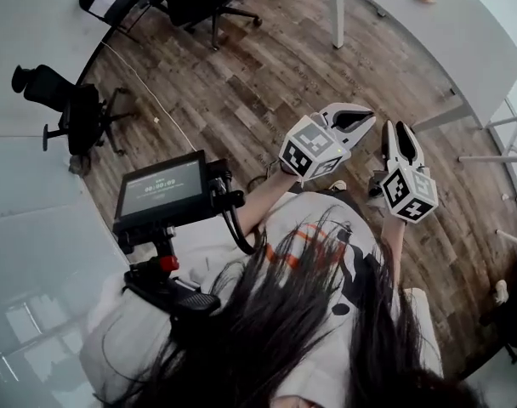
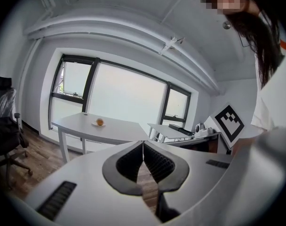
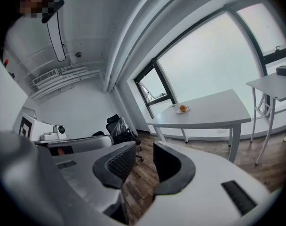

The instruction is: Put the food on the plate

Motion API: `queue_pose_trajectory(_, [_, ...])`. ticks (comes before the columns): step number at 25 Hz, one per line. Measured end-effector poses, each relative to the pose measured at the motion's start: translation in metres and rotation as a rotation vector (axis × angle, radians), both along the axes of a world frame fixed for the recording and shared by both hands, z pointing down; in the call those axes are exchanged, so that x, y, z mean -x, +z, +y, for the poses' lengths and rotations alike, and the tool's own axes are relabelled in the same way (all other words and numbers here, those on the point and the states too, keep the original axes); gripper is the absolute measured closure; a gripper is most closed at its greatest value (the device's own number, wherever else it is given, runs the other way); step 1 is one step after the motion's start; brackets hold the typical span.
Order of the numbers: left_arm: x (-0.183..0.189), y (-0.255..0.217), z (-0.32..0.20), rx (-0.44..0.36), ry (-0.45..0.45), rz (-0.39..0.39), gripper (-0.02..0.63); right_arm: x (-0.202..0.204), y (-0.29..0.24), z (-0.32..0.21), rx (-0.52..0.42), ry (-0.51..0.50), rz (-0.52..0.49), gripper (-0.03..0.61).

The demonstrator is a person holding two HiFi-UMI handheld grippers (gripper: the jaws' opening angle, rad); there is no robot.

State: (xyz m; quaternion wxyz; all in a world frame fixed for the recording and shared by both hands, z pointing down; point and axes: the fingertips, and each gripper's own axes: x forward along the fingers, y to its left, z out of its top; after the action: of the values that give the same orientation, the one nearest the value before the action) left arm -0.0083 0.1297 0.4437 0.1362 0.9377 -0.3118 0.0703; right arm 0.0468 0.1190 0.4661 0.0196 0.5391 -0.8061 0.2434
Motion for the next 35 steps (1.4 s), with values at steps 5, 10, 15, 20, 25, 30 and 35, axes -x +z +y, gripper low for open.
queue_pose_trajectory(5, [0.003, 0.001, -0.005, 0.005, -0.021, 0.002, 0.607, 0.006, 0.007, 0.005, 0.024, -0.018, 0.000, 0.457])
queue_pose_trajectory(10, [-0.003, 0.002, 0.000, 0.012, 0.000, 0.002, 0.607, 0.001, 0.009, 0.011, 0.041, -0.006, -0.006, 0.457])
queue_pose_trajectory(15, [-0.007, 0.002, 0.004, 0.015, 0.014, 0.009, 0.607, -0.003, 0.009, 0.018, 0.050, 0.011, 0.003, 0.456])
queue_pose_trajectory(20, [-0.011, 0.004, 0.009, 0.021, 0.030, 0.012, 0.607, -0.006, 0.011, 0.023, 0.058, 0.019, 0.014, 0.457])
queue_pose_trajectory(25, [-0.010, 0.004, 0.007, 0.020, 0.025, 0.014, 0.607, -0.008, 0.010, 0.023, 0.059, 0.025, 0.018, 0.457])
queue_pose_trajectory(30, [-0.011, 0.002, 0.006, 0.013, 0.027, 0.016, 0.607, -0.011, 0.011, 0.023, 0.057, 0.028, 0.021, 0.457])
queue_pose_trajectory(35, [-0.011, 0.002, 0.005, 0.012, 0.026, 0.015, 0.607, -0.010, 0.009, 0.022, 0.055, 0.028, 0.022, 0.457])
